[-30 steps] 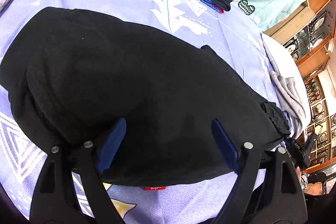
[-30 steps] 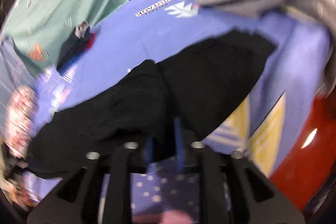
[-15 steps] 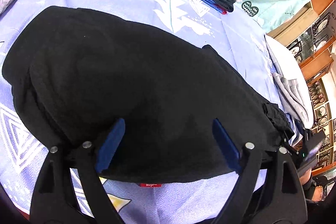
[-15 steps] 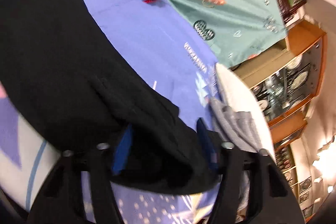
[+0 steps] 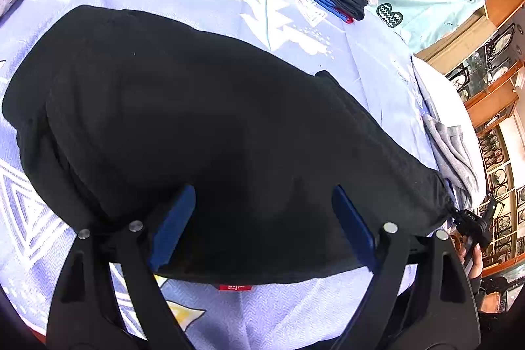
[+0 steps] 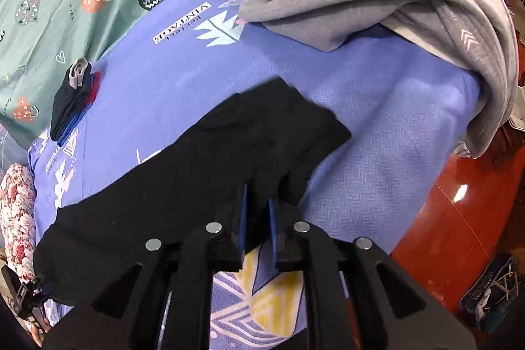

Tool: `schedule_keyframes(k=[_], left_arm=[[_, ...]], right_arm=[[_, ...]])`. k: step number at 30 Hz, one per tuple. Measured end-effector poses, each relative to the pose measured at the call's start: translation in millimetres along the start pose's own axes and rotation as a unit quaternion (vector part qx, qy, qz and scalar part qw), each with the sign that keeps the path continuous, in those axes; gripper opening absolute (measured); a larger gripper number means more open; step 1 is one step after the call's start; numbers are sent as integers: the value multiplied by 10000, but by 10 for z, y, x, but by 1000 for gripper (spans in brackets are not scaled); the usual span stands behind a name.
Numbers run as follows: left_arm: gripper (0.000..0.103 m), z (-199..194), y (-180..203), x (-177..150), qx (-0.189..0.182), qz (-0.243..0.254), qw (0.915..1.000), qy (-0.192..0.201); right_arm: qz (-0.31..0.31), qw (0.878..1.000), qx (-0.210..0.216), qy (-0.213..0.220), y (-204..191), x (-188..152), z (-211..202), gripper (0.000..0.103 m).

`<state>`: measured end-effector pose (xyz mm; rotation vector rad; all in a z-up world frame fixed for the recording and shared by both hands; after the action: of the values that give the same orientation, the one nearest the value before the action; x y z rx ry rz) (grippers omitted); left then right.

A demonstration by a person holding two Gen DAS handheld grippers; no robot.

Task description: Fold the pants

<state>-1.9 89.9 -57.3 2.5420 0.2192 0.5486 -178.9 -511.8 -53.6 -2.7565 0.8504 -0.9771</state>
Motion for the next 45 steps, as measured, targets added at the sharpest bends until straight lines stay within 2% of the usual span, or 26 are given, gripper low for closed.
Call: schedule_keyframes(k=[4, 7, 10, 12, 13, 14, 15, 16, 17, 18, 19, 20, 22, 23, 25, 26, 27, 31, 34, 38, 39, 40, 41, 42, 43, 45], left_arm=[[87, -6, 0, -14, 4, 23, 10000, 12], [87, -20, -12, -17, -18, 4, 10000, 19], [87, -21, -5, -33, 44, 61, 10000, -10], [87, -51, 12, -47, 104, 116, 9998, -83], [87, -80, 23, -53, 108, 142, 9998, -125], [87, -115, 34, -63, 109, 175, 9997, -150], [87, -151, 55, -73, 101, 233, 9995, -175], [87, -181, 99, -86, 102, 341, 9992, -206], [88, -191, 131, -96, 106, 421, 9988, -222], [88, -194, 193, -104, 122, 553, 9981, -226], [90, -178, 240, -103, 160, 663, 9974, -213], [91, -156, 251, -100, 227, 702, 9971, -207], [91, -60, 176, -102, 468, 662, 9964, -251], [91, -29, 123, -109, 515, 603, 9964, -283], [91, -46, 37, -144, 396, 474, 9978, -259], [91, -75, 13, -162, 339, 447, 9982, -227], [91, -109, -16, -179, 267, 400, 9986, -205], [91, -189, -114, -187, 10, 113, 9997, -203], [91, -187, -118, -171, -18, 83, 9997, -227], [91, -155, -91, -143, 72, 150, 9995, -283], [91, -137, -74, -124, 89, 164, 9994, -289], [91, -124, -59, -112, 103, 173, 9994, -293], [91, -116, -55, -104, 118, 178, 9993, -298], [91, -99, -38, -83, 129, 181, 9993, -305], [91, -94, -35, -73, 139, 183, 9993, -310], [91, -87, -30, -71, 152, 179, 9992, -313]], right_arm=[[-45, 10000, -15, 15, -32, -79, -11, 11], [-59, 9998, -15, 180, -116, -70, -115, 9], [-200, 9991, -362, 96, -102, -60, -172, 9], [-206, 9968, -746, 210, -39, -23, -313, 18], [-237, 9950, -893, 378, -33, 16, -422, 21], [-289, 9937, -850, 668, -72, 89, -577, 30], [-360, 9941, -519, 877, -182, 170, -691, 47], [-432, 9945, -126, 943, -305, 224, -733, 58], [-620, 9923, 611, 876, -591, 309, -734, 78], [-825, 9877, 1143, 676, -865, 359, -679, 86], [-1159, 9758, 1826, 310, -1309, 401, -550, 86], [-1415, 9637, 2263, 40, -1689, 410, -425, 86], [-1805, 9421, 2795, -422, -2328, 382, -180, 86], [-2050, 9260, 3077, -764, -2750, 346, 11, 86], [-2393, 8982, 3439, -1332, -3397, 267, 353, 86], [-2538, 8835, 3559, -1684, -3745, 214, 594, 84], [-2596, 8737, 3626, -1944, -3993, 177, 793, 81], [-2821, 8454, 3666, -2671, -4657, 78, 1456, 67], [-3184, 8293, 3423, -3060, -4916, -71, 1753, 63], [-3547, 8090, 3200, -3425, -4949, -274, 1907, 63], [-3574, 8072, 3215, -3426, -4931, -302, 1883, 60], [-3618, 8036, 3256, -3424, -4936, -309, 1859, 51], [-3717, 7975, 3293, -3425, -4950, -321, 1828, 24], [-3831, 7925, 3272, -3437, -4933, -331, 1787, 9], [-3910, 7935, 3198, -3393, -4931, -331, 1777, 8], [-3809, 8190, 2999, -3069, -4903, -230, 1830, 5]])
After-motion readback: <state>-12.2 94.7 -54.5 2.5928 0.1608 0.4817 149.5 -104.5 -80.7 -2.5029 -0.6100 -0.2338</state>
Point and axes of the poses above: each gripper's, at about its wrist camera, not at the fingertips, and z roughly the way its jaws point, y to its right, x to its top, the point moved 4 cm from there along z, roughly the way its jaws point, and after that the axes turned 9 degrees about -z, right-handed, at the moved point
